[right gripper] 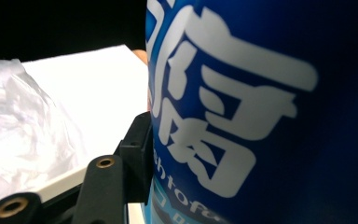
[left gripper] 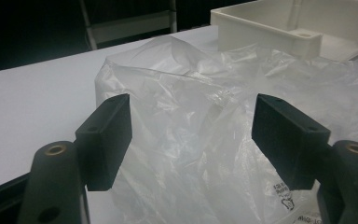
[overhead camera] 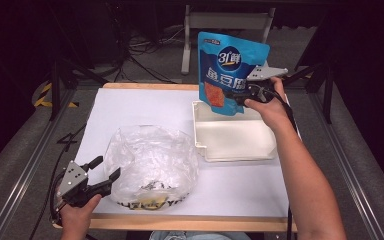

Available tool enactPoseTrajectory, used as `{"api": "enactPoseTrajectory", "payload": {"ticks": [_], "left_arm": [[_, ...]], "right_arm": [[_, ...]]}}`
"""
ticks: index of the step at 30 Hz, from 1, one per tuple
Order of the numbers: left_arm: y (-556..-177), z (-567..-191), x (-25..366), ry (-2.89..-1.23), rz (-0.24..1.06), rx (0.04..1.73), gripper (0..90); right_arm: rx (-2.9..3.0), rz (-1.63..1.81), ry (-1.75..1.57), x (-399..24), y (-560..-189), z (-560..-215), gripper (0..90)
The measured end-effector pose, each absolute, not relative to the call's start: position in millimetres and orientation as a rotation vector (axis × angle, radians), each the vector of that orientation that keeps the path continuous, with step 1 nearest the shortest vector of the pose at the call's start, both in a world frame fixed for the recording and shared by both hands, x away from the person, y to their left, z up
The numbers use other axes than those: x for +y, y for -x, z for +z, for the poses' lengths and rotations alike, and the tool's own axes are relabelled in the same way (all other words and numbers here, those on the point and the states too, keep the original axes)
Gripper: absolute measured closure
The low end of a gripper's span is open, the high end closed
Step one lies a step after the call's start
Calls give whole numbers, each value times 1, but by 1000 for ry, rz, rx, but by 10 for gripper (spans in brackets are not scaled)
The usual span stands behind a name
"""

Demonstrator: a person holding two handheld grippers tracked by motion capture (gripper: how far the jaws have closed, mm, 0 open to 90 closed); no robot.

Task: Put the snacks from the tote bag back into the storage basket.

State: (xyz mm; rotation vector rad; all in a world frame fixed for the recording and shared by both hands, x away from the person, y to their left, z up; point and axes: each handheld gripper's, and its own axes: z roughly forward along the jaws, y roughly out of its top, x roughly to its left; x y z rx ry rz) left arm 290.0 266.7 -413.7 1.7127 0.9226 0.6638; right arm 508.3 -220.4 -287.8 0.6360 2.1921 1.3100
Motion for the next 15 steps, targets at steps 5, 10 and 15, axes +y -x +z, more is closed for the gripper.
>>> {"api": "enactPoseTrajectory", "payload": {"ticks": [5, 10, 15], "left_arm": [[-290, -414, 267, -1713, 665, 923, 297], [-290, -414, 267, -1714, 665, 924, 296], [-289, -413, 267, -1717, 663, 925, 296]], "right_arm": [[2203, 1309, -656, -226, -511, -302, 513], [2225, 1309, -666, -229, -509, -315, 512], [2245, 1307, -666, -229, -507, -326, 512]]}}
